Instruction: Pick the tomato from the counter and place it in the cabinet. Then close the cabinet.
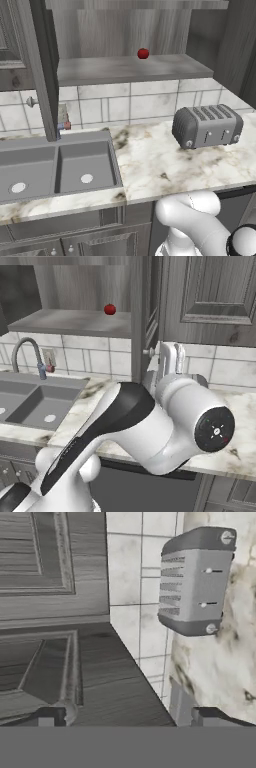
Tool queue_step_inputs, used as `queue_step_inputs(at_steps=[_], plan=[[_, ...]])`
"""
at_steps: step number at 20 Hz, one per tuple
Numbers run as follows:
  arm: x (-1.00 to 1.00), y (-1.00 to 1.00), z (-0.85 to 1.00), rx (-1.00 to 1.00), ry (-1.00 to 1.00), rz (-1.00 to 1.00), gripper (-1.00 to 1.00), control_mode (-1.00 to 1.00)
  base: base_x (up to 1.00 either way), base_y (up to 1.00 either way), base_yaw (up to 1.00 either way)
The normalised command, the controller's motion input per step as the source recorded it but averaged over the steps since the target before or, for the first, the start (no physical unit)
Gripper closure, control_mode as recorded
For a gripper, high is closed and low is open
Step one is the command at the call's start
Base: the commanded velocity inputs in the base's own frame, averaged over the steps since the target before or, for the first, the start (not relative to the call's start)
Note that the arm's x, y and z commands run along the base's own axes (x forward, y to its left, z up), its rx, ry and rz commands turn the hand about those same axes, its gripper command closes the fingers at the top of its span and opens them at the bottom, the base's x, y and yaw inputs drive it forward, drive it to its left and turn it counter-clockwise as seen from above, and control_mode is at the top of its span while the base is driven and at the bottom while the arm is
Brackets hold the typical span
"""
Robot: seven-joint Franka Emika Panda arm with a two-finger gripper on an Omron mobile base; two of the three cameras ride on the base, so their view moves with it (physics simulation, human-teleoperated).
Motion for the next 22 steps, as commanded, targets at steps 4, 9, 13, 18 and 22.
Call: queue_step_inputs(at_steps=[4,9,13,18,22], plan=[[0.6,-0.19,0.0,0.17,-0.03,0.0,-1.0,-1.0,0.0,0.0,0.0],[0.58,-0.05,0.01,0.15,-0.05,0.0,-1.0,-1.0,0.0,0.0,0.0],[0.3,0.0,0.09,0.12,-0.11,0.0,-1.0,-1.0,0.0,0.0,0.0],[0.13,0.2,0.18,0.09,-0.1,0.02,-1.0,-1.0,0.0,0.0,0.0],[0.12,0.61,0.09,0.02,-0.05,0.11,-1.0,-1.0,0.0,0.0,0.0]])
